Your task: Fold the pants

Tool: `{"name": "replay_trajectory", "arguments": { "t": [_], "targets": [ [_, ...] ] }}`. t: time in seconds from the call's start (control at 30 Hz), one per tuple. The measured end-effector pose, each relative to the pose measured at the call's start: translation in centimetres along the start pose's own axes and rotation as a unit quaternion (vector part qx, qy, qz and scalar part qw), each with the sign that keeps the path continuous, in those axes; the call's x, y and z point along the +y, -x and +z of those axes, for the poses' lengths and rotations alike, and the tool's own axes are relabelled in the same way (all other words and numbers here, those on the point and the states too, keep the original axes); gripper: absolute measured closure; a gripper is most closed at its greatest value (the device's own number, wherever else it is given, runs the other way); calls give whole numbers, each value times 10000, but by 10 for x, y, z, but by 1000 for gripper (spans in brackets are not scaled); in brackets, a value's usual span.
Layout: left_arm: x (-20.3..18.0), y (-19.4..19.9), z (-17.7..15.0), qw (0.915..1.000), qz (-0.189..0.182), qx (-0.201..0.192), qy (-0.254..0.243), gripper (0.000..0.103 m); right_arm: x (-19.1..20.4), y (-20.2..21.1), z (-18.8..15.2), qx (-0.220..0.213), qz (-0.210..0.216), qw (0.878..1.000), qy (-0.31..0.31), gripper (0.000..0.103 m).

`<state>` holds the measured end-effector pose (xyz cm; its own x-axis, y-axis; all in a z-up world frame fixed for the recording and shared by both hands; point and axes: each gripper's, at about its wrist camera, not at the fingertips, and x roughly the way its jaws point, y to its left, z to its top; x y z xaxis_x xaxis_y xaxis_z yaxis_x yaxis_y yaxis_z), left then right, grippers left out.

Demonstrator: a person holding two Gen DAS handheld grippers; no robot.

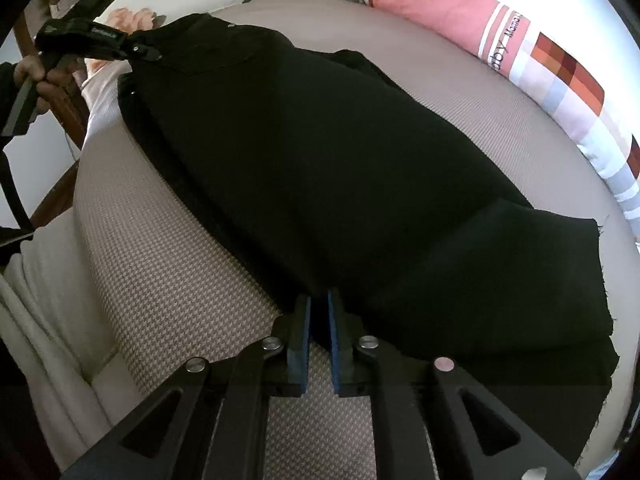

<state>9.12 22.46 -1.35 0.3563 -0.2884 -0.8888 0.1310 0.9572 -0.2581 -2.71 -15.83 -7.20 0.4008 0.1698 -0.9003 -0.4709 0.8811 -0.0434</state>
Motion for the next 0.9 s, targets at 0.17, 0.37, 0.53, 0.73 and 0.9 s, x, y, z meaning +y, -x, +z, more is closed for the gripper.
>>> {"name": "replay_trajectory", "arguments": {
  "t": [0.17,0.37,0.53,0.73,0.9],
  "targets": [
    [-12,9,-11,9987,181,363,-323,81,-6,9,-2,-204,18,9996,-214,71],
    [-29,19,-32,9890,744,440,-1200,26,-7,10,-2,-359,-53,9990,-268,69],
    [-44,40,-43,9872,671,118,-1441,27,-12,9,2,-403,-101,9984,-373,69],
    [-111,57,-58,9700,159,-480,-2378,27,-21,12,6,-434,-31,9974,-577,68],
    [-182,35,-68,9426,-581,-570,-3237,27,-35,17,10,-435,118,9947,-927,64]
  ]
}}
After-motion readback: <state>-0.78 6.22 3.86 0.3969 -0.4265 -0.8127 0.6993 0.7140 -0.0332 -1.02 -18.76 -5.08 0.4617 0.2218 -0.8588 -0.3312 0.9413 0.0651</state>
